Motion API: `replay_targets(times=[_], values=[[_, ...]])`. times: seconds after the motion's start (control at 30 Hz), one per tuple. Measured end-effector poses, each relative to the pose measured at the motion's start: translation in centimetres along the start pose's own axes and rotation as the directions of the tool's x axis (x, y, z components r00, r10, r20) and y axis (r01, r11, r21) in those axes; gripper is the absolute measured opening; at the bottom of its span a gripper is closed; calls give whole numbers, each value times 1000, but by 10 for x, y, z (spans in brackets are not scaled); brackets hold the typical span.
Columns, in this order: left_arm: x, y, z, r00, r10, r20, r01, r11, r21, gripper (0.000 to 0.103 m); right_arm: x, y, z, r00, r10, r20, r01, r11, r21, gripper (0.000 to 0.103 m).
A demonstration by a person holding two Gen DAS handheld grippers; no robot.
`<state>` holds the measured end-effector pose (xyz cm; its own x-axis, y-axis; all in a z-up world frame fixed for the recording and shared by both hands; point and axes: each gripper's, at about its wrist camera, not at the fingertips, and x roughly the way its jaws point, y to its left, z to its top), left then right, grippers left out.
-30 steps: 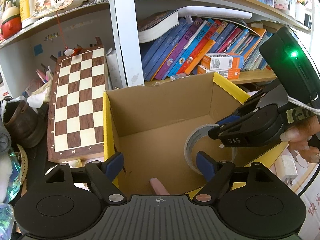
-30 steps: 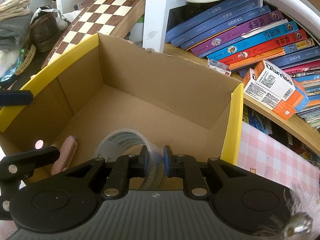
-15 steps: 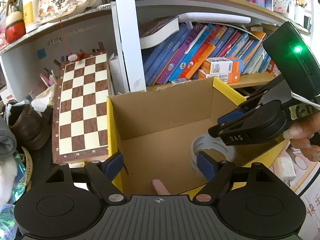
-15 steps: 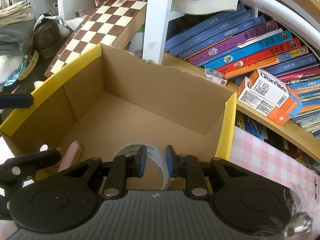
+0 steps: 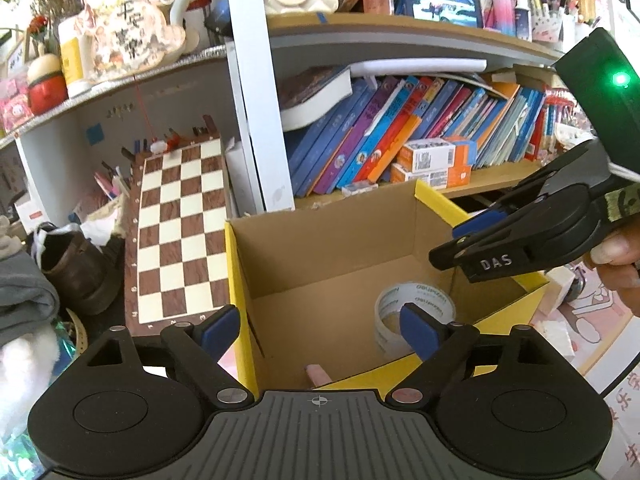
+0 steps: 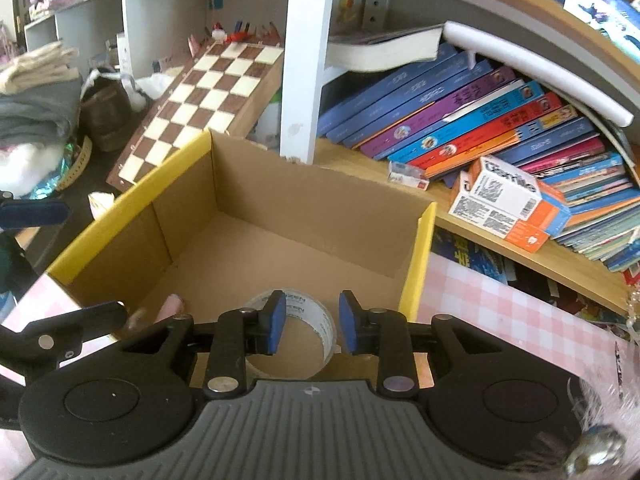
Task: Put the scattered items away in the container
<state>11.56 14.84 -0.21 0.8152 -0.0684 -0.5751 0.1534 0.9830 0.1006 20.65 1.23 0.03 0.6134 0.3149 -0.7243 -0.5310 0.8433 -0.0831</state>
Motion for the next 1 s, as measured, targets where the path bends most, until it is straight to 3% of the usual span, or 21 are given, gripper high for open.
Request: replay_targets(times=[0.4, 1.0], values=[[-36, -11, 2, 998, -4, 61, 3, 1000, 18, 95, -59, -5, -21, 999, -14, 53, 11, 998, 61, 34], [-56, -35, -10, 997, -66, 44, 65, 997, 34, 96, -92, -23, -82, 999, -50, -3, 50, 984, 172, 38]])
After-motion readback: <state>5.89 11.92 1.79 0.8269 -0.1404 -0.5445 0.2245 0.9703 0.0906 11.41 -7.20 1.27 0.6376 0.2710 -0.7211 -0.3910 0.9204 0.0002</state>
